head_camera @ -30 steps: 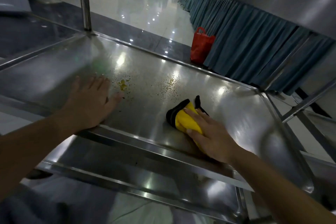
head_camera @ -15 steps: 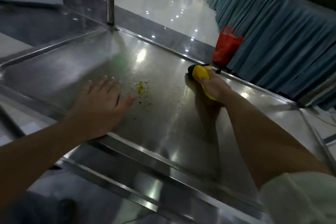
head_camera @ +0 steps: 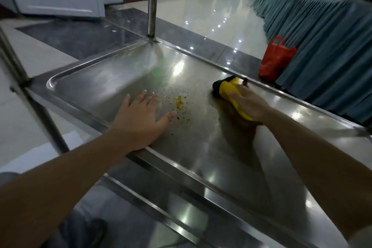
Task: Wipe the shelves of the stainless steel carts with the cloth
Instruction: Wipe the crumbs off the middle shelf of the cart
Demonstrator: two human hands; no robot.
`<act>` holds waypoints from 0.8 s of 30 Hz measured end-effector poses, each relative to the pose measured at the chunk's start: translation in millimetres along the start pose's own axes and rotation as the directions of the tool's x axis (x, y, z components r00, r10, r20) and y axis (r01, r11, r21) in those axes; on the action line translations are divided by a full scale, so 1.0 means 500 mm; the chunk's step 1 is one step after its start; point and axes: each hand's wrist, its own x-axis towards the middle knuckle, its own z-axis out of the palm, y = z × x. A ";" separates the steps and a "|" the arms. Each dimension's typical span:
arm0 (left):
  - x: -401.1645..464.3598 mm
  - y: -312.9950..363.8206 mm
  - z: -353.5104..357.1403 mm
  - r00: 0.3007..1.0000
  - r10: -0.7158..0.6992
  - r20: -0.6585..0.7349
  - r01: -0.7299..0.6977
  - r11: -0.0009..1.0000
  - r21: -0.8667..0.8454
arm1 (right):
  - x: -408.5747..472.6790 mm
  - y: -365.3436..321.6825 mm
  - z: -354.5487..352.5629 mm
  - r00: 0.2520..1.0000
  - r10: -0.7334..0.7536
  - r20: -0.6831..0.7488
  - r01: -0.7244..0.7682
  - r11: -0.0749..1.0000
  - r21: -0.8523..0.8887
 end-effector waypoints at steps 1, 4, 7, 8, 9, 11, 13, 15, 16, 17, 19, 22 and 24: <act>-0.001 0.000 -0.001 1.000 -0.001 0.012 0.001 1.000 -0.012 | -0.029 -0.017 0.009 0.999 -0.039 0.026 0.039 0.999 0.002; -0.001 0.009 -0.007 0.999 -0.004 0.033 0.004 1.000 -0.016 | -0.133 -0.065 0.034 0.981 -0.191 0.036 0.193 0.980 -0.046; -0.007 0.018 -0.023 0.999 -0.017 0.042 0.017 1.000 0.003 | -0.239 -0.102 0.063 0.978 -0.208 0.001 0.206 0.966 -0.158; -0.011 0.020 -0.028 1.000 -0.008 0.029 0.007 0.999 0.033 | -0.269 -0.113 0.074 0.989 -0.151 -0.010 0.147 0.974 -0.173; -0.013 0.023 -0.032 1.000 0.021 0.014 -0.022 0.997 0.079 | -0.293 -0.125 0.085 0.993 -0.120 0.002 0.118 0.976 -0.184; -0.014 0.027 -0.039 0.993 0.118 0.025 -0.120 0.975 0.185 | -0.318 -0.147 0.097 0.989 -0.125 0.081 0.138 0.972 -0.188; -0.015 0.028 -0.045 0.981 0.188 0.053 -0.196 0.950 0.243 | -0.313 -0.160 0.083 0.975 -0.155 0.160 0.175 0.976 -0.126; -0.016 0.016 -0.048 0.978 0.203 0.056 -0.210 0.946 0.248 | -0.292 -0.159 0.054 0.964 -0.168 0.204 0.178 0.983 -0.033; -0.017 0.002 -0.050 0.979 0.196 0.054 -0.203 0.947 0.250 | -0.281 -0.153 0.041 0.966 -0.169 0.198 0.170 0.985 0.012; -0.017 -0.014 -0.053 0.982 0.182 0.048 -0.188 0.949 0.253 | -0.273 -0.145 0.032 0.969 -0.172 0.176 0.167 0.985 0.043; -0.018 -0.042 -0.059 0.989 0.141 0.043 -0.148 0.962 0.230 | -0.262 -0.127 0.028 0.974 -0.193 0.123 0.186 0.980 0.067; -0.015 -0.052 -0.060 0.992 0.114 0.055 -0.121 0.981 0.150 | -0.236 -0.100 0.043 0.978 -0.206 0.037 0.202 0.977 0.073; -0.013 -0.045 -0.057 0.993 0.099 0.069 -0.106 0.989 0.099 | -0.198 -0.079 0.046 0.991 -0.128 -0.028 0.130 0.988 0.079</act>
